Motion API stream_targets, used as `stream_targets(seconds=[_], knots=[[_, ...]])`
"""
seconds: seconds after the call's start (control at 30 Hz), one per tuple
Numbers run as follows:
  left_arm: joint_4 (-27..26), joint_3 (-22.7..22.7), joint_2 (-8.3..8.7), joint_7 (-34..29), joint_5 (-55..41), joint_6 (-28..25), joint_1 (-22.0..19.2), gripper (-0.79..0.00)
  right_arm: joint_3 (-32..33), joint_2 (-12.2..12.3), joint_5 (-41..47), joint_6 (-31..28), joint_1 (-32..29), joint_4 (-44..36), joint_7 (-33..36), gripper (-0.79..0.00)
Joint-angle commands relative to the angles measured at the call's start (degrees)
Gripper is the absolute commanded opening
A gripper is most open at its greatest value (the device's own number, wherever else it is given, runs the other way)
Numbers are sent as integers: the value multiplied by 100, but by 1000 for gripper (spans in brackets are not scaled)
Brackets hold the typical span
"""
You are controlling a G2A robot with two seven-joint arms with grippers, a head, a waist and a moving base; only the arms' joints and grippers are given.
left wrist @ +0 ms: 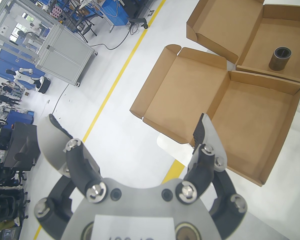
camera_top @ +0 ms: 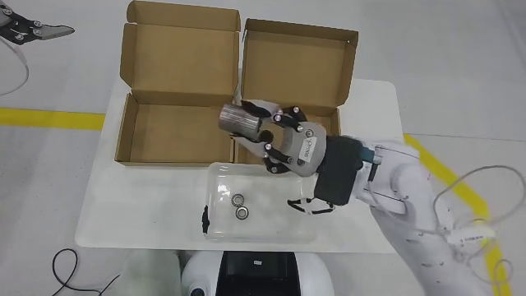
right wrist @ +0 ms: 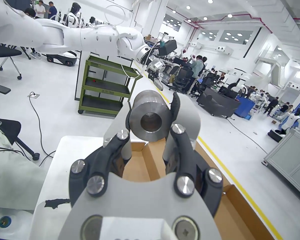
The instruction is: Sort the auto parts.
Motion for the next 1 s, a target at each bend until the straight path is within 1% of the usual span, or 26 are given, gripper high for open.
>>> stream_targets(seconds=[0.0,0.27,0.6,0.8,0.97], knots=[[0,0,0,0,0,0,0,0,-18,3,-68,33,-71,31,10,-785],[0,0,0,0,0,0,0,0,-79,22,-370,216,-390,196,132,-785],[0,0,0,0,0,0,0,0,-100,64,-773,588,-845,462,667,-785],[0,0,0,0,0,0,0,0,-10,96,-1008,883,-1002,552,1416,-785],[0,0,0,0,0,0,0,0,-15,99,-894,1006,-1007,689,2141,-785]])
